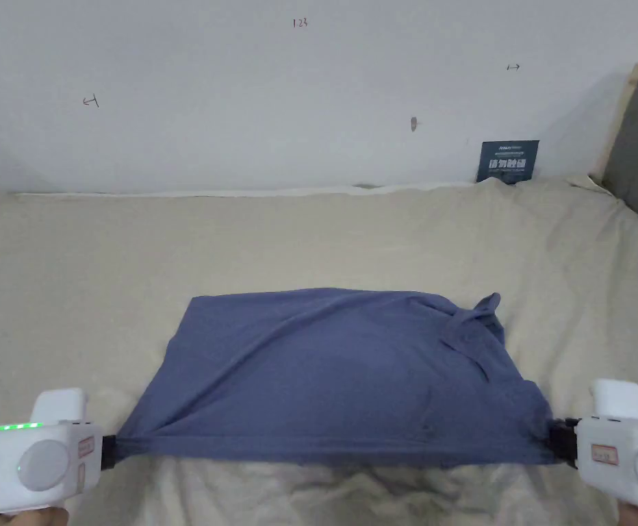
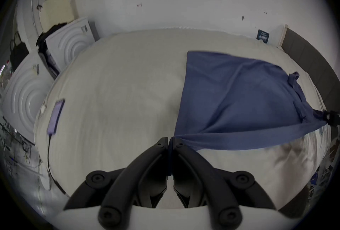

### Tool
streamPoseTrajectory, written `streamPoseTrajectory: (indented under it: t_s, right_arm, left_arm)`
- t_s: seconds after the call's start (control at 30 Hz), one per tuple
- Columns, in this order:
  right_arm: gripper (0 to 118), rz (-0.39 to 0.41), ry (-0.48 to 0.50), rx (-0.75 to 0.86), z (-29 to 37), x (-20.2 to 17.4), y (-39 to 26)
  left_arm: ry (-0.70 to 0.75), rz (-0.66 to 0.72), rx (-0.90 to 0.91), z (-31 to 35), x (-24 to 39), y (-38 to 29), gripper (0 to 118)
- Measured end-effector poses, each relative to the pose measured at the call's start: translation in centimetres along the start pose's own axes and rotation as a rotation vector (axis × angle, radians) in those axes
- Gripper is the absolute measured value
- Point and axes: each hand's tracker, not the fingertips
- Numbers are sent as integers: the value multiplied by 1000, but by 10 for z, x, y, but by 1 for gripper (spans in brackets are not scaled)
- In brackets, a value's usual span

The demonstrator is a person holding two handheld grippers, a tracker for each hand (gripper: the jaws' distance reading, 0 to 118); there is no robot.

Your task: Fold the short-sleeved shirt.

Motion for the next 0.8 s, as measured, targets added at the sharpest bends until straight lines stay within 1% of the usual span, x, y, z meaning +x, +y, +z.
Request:
streamPoseTrajectory:
  t_s: [0.07, 0.17, 0.27, 0.47, 0.53, 0.7, 0.8]
  right_arm:
    - [5, -14, 1, -11, 8, 6, -20]
    - [5, -3, 6, -32, 19, 11, -41]
    - [5, -10, 9, -45, 27, 17, -53]
    - [5, -3, 2, -61, 42, 32, -75]
    - [5, -13, 4, -67, 45, 34, -82]
    - [5, -3, 3, -76, 51, 37, -93]
    - [5, -22, 3, -88, 50, 40, -100]
  left_arm:
    - [-13, 17, -17, 8, -9, -22, 2]
    - [-24, 16, -23, 22, -15, -46, 2]
    - [-25, 27, -26, 28, -17, -59, 2]
    - [-48, 39, -41, 44, -21, -89, 2]
    - [-59, 48, -50, 48, -23, -97, 2]
    - [-72, 61, -59, 62, -24, -116, 2]
    - [-75, 61, -66, 64, -25, -123, 2]
